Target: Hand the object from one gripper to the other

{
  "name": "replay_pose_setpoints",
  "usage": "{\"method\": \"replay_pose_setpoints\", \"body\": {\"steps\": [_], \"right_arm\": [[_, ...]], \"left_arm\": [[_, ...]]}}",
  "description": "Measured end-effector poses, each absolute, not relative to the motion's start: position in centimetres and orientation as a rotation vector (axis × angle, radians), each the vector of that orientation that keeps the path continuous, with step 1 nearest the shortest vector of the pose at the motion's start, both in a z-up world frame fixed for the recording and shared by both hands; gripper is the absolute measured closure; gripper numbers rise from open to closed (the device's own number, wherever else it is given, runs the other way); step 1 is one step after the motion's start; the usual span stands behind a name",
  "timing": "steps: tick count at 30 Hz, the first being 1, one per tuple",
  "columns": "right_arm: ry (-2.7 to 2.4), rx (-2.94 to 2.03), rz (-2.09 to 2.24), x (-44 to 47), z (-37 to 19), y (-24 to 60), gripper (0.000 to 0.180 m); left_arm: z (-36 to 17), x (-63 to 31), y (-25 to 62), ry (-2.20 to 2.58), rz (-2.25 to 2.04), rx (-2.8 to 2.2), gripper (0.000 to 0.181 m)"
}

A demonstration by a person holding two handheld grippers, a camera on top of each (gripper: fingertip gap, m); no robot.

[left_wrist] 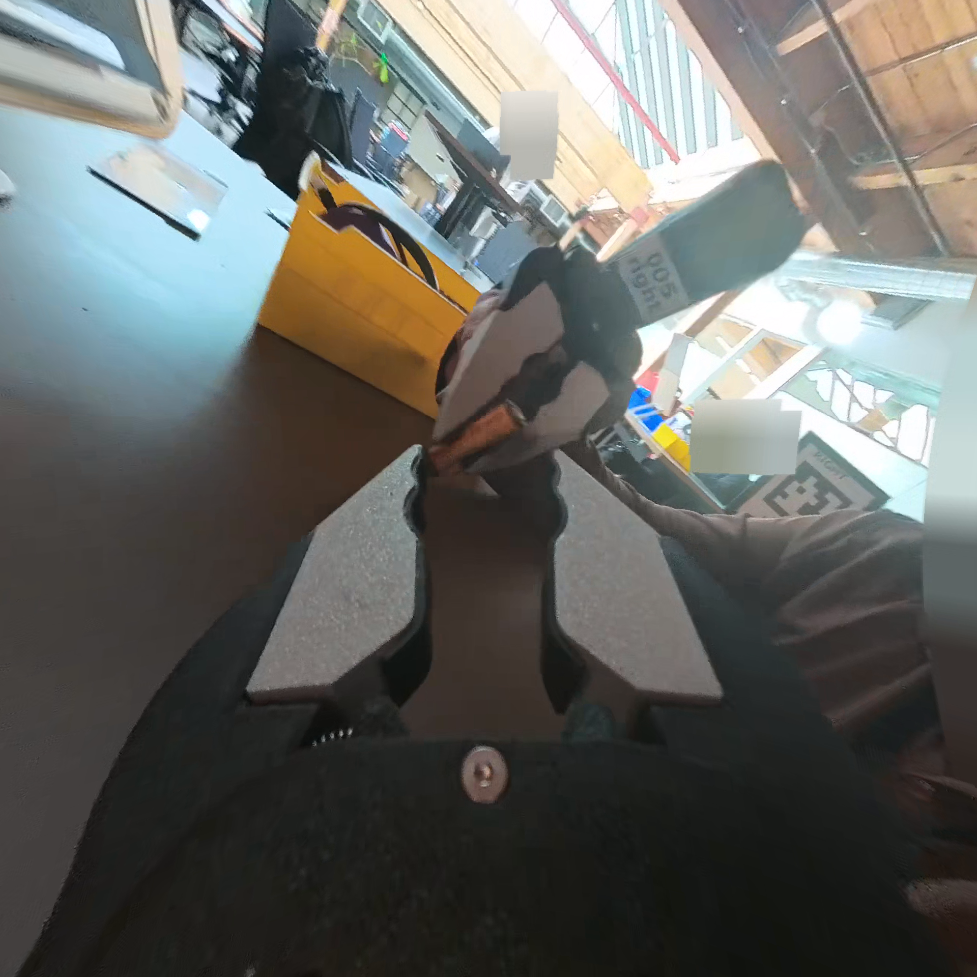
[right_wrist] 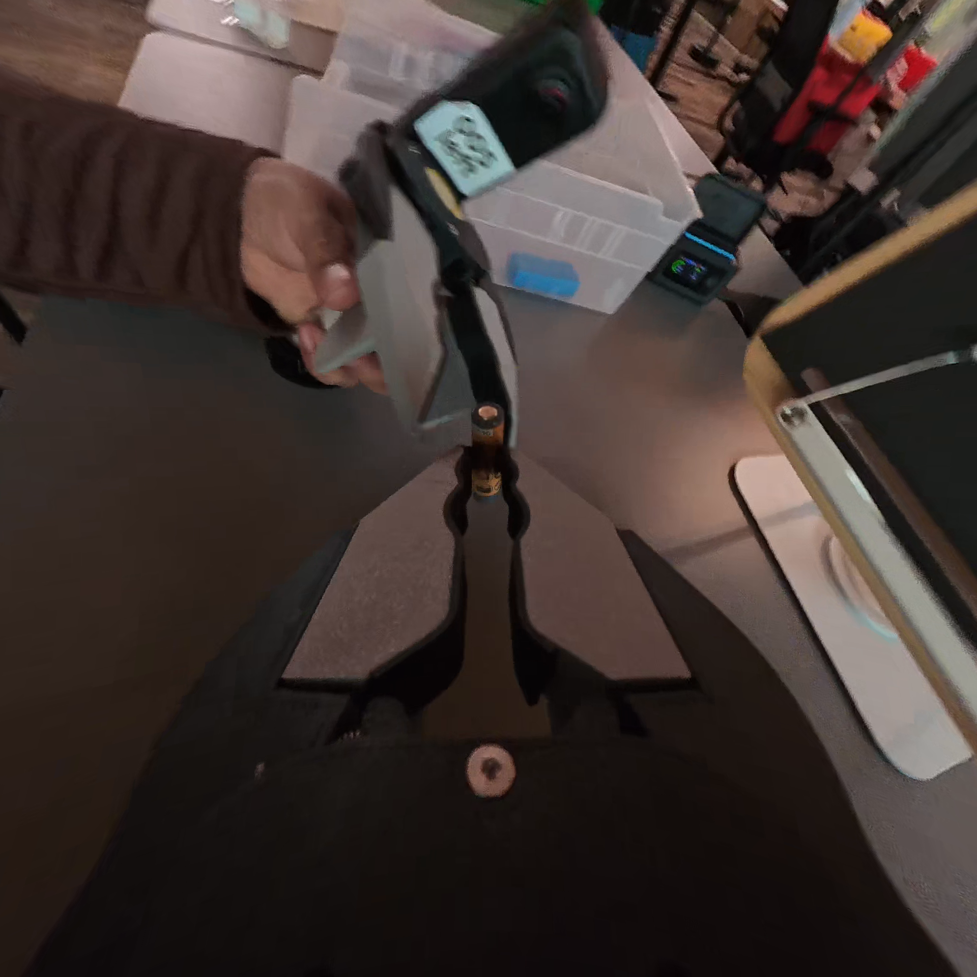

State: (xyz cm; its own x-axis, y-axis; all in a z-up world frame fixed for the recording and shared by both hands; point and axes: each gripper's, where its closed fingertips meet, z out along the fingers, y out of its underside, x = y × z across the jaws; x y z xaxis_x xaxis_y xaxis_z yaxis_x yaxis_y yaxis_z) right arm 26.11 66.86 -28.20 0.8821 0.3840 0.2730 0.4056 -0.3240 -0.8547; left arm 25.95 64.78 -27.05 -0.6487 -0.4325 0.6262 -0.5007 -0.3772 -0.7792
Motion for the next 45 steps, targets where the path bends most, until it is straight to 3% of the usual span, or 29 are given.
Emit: {"method": "replay_pose_setpoints", "body": {"steps": [4,8,12,16,23,28,33,39,45], "right_arm": [[-0.313,-2.005,0.316,28.0,-28.3,66.5,0.173],[-0.145,-1.987,0.780,27.4,-28.2,65.7,0.172],[-0.252,-1.974,0.889,25.7,-28.0,64.7,0.173],[-0.430,-2.008,0.672,24.4,-29.0,65.1,0.171],[-0.325,-1.904,0.852,24.0,-27.1,65.5,0.173],[-0.164,-1.791,0.940,25.4,-25.7,66.3,0.173],[-0.201,-1.806,0.826,25.5,-26.0,66.7,0.173],[-0.231,-1.816,0.688,25.8,-26.1,67.1,0.173],[-0.306,-1.986,0.294,29.3,-27.6,65.8,0.157]], "left_arm": [[-27.0,26.9,67.1,-2.092,2.269,1.426,0.143],[-27.6,27.1,67.2,-2.720,2.208,1.415,0.131],[-28.0,26.4,64.5,-2.642,2.199,1.264,0.123],[-27.2,25.8,63.7,-2.453,2.254,1.203,0.120],[-28.3,26.5,63.9,-2.561,2.177,1.298,0.115],[-28.7,26.8,63.9,-2.509,2.144,1.352,0.139],[-27.8,26.9,64.5,-2.375,2.221,1.380,0.148],[-27.3,27.0,65.3,-2.285,2.270,1.395,0.173],[-31.9,27.9,68.5,-2.851,1.740,1.622,0.173]]}}
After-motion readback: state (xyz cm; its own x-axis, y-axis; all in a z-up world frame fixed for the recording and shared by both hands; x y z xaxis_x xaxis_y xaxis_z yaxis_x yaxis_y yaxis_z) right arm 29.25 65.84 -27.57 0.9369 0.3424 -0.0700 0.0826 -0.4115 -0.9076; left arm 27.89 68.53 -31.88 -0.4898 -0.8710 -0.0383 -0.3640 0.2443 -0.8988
